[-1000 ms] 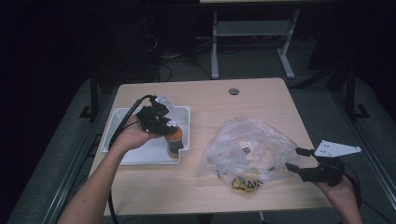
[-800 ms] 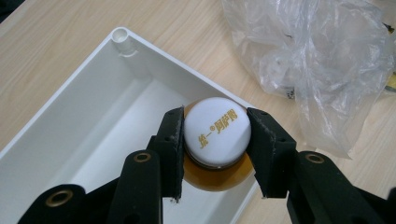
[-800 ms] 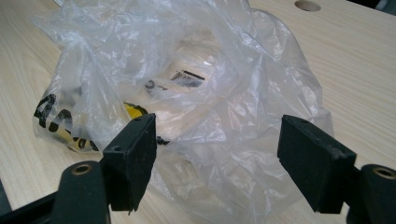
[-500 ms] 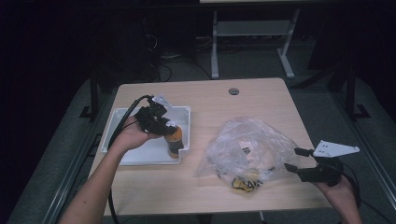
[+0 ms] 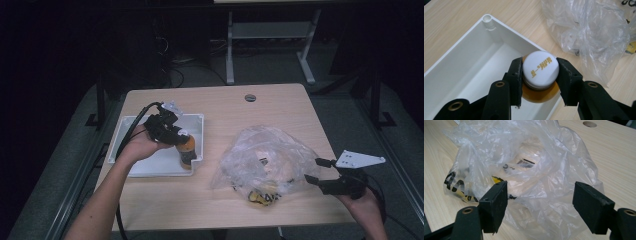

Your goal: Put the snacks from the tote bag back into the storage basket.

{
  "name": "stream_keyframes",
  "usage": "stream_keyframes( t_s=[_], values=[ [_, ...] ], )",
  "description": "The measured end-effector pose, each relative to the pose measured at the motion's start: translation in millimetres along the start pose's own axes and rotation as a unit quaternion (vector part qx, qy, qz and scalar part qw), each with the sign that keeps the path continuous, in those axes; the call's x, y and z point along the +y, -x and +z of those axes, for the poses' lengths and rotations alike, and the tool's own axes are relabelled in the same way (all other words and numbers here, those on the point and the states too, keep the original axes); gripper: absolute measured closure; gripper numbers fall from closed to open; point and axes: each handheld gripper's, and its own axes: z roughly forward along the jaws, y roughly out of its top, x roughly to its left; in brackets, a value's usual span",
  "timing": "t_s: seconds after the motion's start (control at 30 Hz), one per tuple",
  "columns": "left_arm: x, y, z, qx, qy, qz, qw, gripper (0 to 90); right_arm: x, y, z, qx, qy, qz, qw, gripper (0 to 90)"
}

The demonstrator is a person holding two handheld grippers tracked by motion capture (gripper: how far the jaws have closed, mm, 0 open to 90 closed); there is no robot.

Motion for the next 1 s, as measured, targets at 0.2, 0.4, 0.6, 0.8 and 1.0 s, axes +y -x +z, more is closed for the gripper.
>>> stream_keyframes(
  t_s=[0.2, 0.4, 0.6, 0.8, 1.0],
  values=[
    [-0.3, -0.2, 0.2, -0.001, 0.003, 0.001, 1.0, 58.7, 0.5, -0.4, 1.0, 0.0, -0.002, 0.002, 1.0, 27.5],
    [-0.8, -1.6, 0.2, -0.006, 0.005, -0.003, 1.0, 56.9, 0.4, -0.1, 0.5, -0.001, -0.002, -0.001, 1.0, 27.4],
    [-2.4, -2.2, -4.6, -0.006, 0.019, -0.008, 0.9998, 46.0, 0.0, 0.0, -0.2, -0.005, -0.003, -0.001, 1.0, 27.2],
    [-5.5, -5.0, -10.2, -0.003, 0.023, -0.016, 0.9996, 36.3, -0.7, -0.3, 1.6, -0.007, -0.009, 0.0, 0.9999, 27.1],
    [-9.0, -7.0, -14.9, -0.001, 0.027, -0.022, 0.9994, 34.6, -1.9, 0.5, -0.8, -0.013, -0.005, 0.001, 0.9999, 27.2]
  ],
)
